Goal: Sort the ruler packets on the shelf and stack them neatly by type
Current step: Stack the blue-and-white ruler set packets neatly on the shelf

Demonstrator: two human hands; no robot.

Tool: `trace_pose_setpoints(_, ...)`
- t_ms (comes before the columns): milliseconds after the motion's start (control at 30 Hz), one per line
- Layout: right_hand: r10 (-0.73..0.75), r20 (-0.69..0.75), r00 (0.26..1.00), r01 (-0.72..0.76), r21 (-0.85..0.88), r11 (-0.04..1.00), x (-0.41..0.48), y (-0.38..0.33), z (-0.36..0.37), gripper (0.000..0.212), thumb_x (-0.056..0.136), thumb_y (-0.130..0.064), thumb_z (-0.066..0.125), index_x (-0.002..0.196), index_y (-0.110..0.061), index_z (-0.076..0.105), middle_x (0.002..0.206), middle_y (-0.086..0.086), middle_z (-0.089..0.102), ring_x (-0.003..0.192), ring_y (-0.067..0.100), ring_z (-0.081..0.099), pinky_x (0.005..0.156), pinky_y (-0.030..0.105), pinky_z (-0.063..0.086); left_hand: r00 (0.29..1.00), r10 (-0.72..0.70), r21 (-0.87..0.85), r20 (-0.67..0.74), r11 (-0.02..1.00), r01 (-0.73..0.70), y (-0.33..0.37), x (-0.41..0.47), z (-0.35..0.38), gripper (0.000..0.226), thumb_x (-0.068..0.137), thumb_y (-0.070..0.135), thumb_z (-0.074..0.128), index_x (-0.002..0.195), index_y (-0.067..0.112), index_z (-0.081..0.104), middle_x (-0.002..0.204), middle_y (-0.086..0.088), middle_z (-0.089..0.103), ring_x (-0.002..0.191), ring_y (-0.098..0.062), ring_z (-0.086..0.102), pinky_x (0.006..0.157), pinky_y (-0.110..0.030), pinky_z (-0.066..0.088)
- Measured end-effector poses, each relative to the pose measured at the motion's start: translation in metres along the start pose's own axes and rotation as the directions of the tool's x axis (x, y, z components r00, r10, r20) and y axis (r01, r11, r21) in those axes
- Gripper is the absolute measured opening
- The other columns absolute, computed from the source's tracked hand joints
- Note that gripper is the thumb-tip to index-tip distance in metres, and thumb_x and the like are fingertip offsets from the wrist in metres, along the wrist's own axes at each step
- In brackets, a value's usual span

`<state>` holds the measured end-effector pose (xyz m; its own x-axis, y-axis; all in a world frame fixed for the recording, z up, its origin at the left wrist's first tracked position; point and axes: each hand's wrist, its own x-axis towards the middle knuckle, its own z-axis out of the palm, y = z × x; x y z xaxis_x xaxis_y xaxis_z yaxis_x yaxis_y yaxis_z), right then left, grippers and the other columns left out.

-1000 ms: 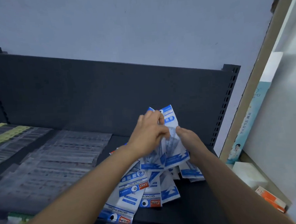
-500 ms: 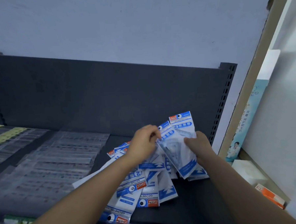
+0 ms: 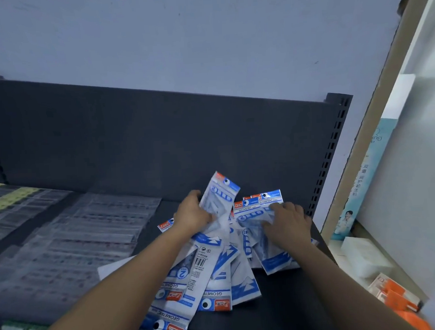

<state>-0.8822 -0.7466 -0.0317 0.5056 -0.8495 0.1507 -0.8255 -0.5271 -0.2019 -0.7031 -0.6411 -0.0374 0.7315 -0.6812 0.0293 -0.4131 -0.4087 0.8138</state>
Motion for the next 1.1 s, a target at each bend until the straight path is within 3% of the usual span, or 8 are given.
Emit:
trace_pose_setpoints(167, -0.114, -0.028, 0.993, 0.116, 0.399, 0.910, -0.005, -0.029, -0.005, 0.040, 0.097, -0.049, 0.043, 0.123, -0.025, 0.060, 0.126, -0.003, 0.060, 0.122, 0.015, 0.050, 0.103, 0.035, 0.037, 1.000, -0.026, -0.597, -0.008, 0.802, 0.016, 0.020, -0.010, -0.007, 0.011, 0.088, 0.006, 0.066, 0.099, 0.005, 0.066, 0.093, -0.011, 0.072, 0.082, -0.028, 0.069, 0.072, -0.038, 0.058)
trace_pose_setpoints(267, -0.146, 0.036, 0.989, 0.044, 0.860, 0.508, -0.012, -0.045, -0.013, 0.024, 0.096, -0.034, 0.054, 0.099, -0.013, 0.064, 0.086, 0.004, 0.067, 0.082, 0.019, 0.063, 0.071, 0.025, 0.047, 0.989, 0.099, -0.664, 0.106, 0.748, -0.003, 0.034, -0.021, -0.010, 0.012, 0.096, 0.011, 0.055, 0.099, 0.005, 0.065, 0.087, -0.010, 0.072, 0.070, -0.020, 0.069, 0.062, -0.030, 0.058)
trace_pose_setpoints(367, -0.091, 0.020, 0.996, 0.013, 0.937, 0.349, -0.009, -0.047, -0.016, 0.020, 0.095, -0.017, 0.059, 0.077, -0.008, 0.058, 0.069, 0.003, 0.064, 0.066, 0.018, 0.060, 0.064, 0.032, 0.049, 0.979, 0.149, -0.618, 0.141, 0.785, -0.030, 0.037, -0.024, -0.008, 0.023, 0.101, 0.021, 0.048, 0.099, 0.007, 0.066, 0.087, -0.006, 0.073, 0.072, -0.016, 0.069, 0.061, -0.025, 0.056)
trace_pose_setpoints(567, -0.038, -0.008, 0.999, 0.022, 0.922, 0.385, -0.009, -0.044, -0.014, 0.018, 0.095, -0.014, 0.058, 0.081, -0.003, 0.058, 0.058, -0.004, 0.051, 0.053, 0.007, 0.044, 0.056, 0.024, 0.039, 0.985, 0.159, -0.500, 0.070, 0.860, -0.103, 0.025, -0.022, -0.012, 0.029, 0.097, 0.018, 0.055, 0.069, 0.012, 0.052, 0.061, 0.001, 0.056, 0.051, -0.007, 0.054, 0.055, -0.024, 0.048)
trace_pose_setpoints(833, 0.000, -0.040, 0.999, 0.037, 0.903, 0.427, -0.008, -0.039, -0.010, 0.017, 0.095, -0.014, 0.056, 0.086, -0.001, 0.061, 0.068, 0.005, 0.054, 0.061, 0.014, 0.042, 0.061, 0.029, 0.039, 0.986, 0.150, -0.406, 0.067, 0.907, -0.110, 0.017, -0.019, -0.020, 0.028, 0.100, 0.015, 0.049, 0.076, 0.009, 0.060, 0.069, -0.004, 0.061, 0.059, -0.015, 0.053, 0.052, -0.018, 0.045)
trace_pose_setpoints(933, 0.088, -0.116, 0.989, 0.051, 0.842, 0.537, -0.002, -0.027, -0.010, 0.010, 0.094, -0.013, 0.052, 0.092, -0.013, 0.062, 0.071, -0.002, 0.058, 0.063, 0.013, 0.050, 0.059, 0.027, 0.040, 0.981, 0.136, 0.016, 0.140, 0.990, -0.139, 0.009, -0.013, -0.037, 0.010, 0.093, 0.016, 0.059, 0.095, 0.016, 0.069, 0.095, 0.002, 0.069, 0.087, -0.018, 0.063, 0.078, -0.028, 0.052)
trace_pose_setpoints(1000, 0.150, -0.164, 0.975, 0.024, 0.747, 0.664, 0.002, -0.013, -0.009, 0.014, 0.093, -0.012, 0.049, 0.102, -0.018, 0.059, 0.083, -0.002, 0.061, 0.074, 0.017, 0.058, 0.059, 0.028, 0.040, 0.913, 0.001, 0.425, 0.407, 0.885, -0.191, 0.003, -0.012, -0.054, 0.049, 0.084, 0.031, 0.073, 0.129, 0.019, 0.057, 0.128, 0.002, 0.059, 0.116, -0.020, 0.057, 0.099, -0.033, 0.045)
trace_pose_setpoints(1100, 0.202, -0.150, 0.968, -0.084, 0.562, 0.823, 0.003, 0.007, -0.001, 0.021, 0.095, -0.015, 0.044, 0.113, -0.021, 0.053, 0.099, 0.003, 0.063, 0.085, 0.026, 0.058, 0.066, 0.030, 0.039, 0.783, -0.230, 0.563, 0.578, 0.807, -0.179, -0.003, -0.013, -0.069, 0.089, 0.068, 0.039, 0.085, 0.143, 0.026, 0.039, 0.138, 0.004, 0.054, 0.123, -0.021, 0.053, 0.103, -0.034, 0.042)
